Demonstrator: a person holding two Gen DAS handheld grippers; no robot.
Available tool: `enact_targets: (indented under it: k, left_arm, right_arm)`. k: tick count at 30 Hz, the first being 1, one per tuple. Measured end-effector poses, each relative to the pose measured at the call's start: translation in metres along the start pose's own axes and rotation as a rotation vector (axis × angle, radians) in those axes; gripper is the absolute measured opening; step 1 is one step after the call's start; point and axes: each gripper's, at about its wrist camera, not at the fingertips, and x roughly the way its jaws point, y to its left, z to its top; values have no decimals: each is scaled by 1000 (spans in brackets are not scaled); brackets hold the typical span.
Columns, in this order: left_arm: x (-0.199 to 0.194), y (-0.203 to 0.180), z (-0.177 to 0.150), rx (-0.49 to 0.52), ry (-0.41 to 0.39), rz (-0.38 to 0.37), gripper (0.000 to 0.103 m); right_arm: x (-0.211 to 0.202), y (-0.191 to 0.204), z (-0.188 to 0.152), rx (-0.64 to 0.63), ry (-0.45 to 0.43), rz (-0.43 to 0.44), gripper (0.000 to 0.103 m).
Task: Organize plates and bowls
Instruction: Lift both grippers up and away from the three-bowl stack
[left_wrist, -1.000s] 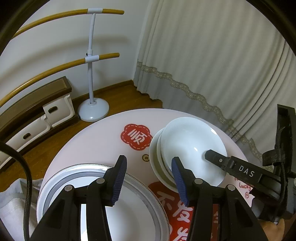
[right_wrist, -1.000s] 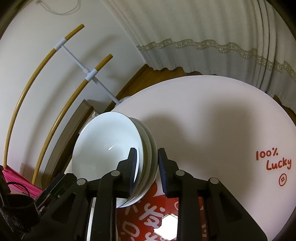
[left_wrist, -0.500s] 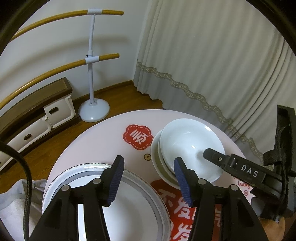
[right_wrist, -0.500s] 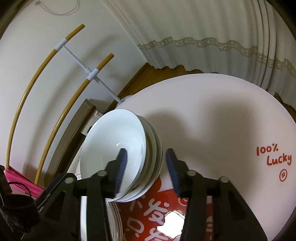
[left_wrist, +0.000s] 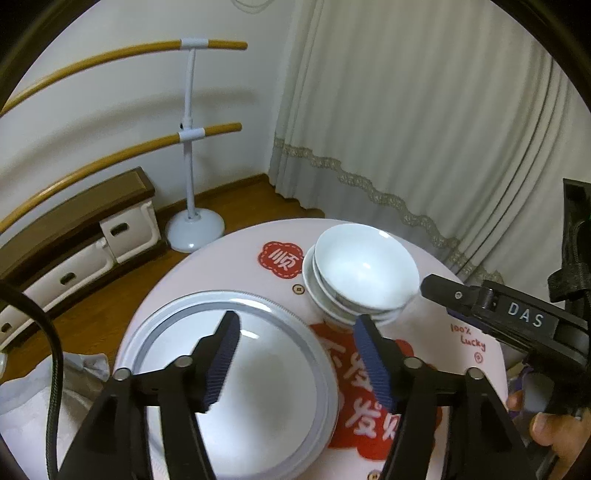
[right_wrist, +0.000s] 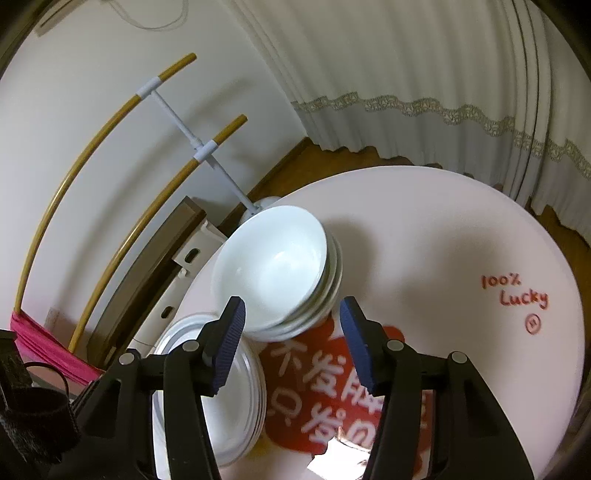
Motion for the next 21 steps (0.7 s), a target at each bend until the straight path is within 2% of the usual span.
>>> enact_targets:
  k: [11,21]
  left_arm:
    - [-106,11,-83,-19,-84,20,78]
    - [-208,27,-169,-19,-197,29,84]
  right_arm:
    - [-81,26,-67,-139,-20,-3,63]
    - [-161,47,-129,-244,-74,27,69]
